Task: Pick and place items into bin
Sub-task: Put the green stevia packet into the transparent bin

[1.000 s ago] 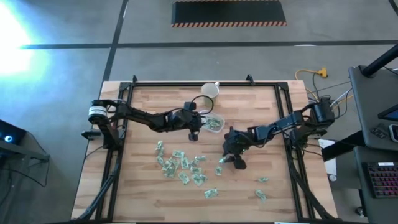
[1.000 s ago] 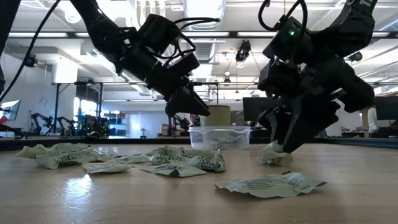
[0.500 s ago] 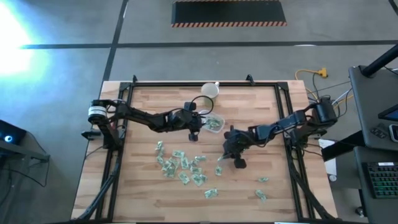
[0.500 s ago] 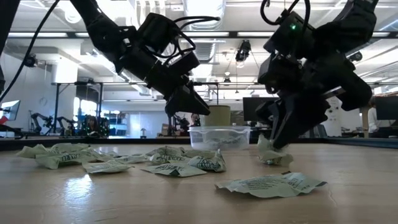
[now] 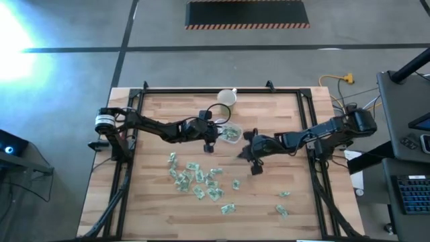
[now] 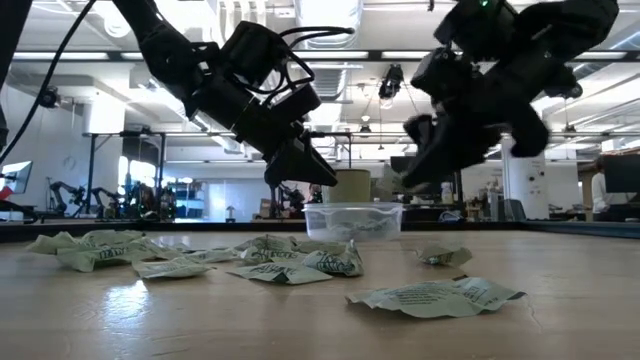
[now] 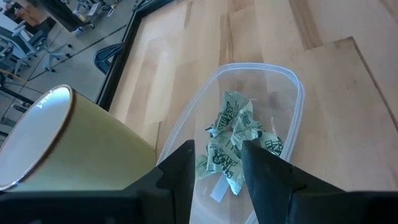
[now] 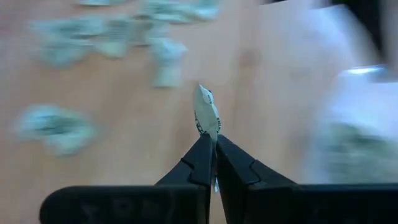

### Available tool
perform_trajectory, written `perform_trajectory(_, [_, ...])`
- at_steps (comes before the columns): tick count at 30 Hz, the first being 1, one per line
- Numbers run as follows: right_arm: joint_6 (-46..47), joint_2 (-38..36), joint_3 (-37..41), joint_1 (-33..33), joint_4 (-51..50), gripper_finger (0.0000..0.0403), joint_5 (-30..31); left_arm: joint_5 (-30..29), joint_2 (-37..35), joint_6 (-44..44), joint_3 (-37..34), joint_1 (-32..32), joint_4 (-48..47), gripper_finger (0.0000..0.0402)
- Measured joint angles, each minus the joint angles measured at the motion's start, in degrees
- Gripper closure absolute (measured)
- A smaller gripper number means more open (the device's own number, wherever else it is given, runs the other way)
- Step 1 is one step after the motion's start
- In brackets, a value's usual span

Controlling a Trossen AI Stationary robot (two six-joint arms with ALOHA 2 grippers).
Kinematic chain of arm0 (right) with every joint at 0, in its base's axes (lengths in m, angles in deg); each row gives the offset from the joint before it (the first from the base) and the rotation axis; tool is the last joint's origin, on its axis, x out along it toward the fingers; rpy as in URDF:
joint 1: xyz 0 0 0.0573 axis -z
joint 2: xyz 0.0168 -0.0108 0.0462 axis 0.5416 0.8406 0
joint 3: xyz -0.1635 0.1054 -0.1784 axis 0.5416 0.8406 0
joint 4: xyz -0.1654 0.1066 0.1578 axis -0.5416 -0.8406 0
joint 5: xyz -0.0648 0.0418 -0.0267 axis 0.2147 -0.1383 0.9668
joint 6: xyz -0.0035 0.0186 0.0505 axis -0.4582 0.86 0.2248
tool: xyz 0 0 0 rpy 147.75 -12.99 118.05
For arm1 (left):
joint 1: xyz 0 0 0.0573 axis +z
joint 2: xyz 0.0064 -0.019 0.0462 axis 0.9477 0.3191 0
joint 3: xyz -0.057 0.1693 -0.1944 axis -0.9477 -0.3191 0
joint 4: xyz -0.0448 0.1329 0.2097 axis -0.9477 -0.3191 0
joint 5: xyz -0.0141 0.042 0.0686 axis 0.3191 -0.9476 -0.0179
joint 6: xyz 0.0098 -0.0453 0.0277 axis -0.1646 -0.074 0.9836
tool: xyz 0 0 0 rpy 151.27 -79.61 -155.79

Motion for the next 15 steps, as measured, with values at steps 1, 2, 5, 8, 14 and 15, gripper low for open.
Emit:
perform_trajectory(1, [-1.2,-0.6,0.0,0.0,0.0,0.0394,4.1,0.0,0.0,0.0,0.0,0.0,0.0,0.0285])
perform_trajectory(2, [-2.4,-1.1,0.0,0.0,0.1,0.0394,8.4,0.0,0.0,0.0,0.0,0.0,0.0,0.0285])
perform_trajectory(5, [-5.5,-2.0,0.0,0.4,1.0,0.0394,18.9,0.0,0.0,0.0,0.0,0.0,0.0,0.0285])
perform_trajectory(8, [-7.6,-2.2,0.0,1.7,2.6,0.0394,21.4,0.0,0.0,0.0,0.0,0.0,0.0,0.0285])
perform_trajectory(14, [-8.0,-1.5,0.0,4.8,3.7,0.0394,20.9,0.0,0.0,0.1,0.0,0.0,0.0,0.0285])
perform_trajectory(15, [-8.0,-1.2,0.0,5.2,3.8,0.0394,20.7,0.0,0.0,0.1,0.0,0.0,0.1,0.0285])
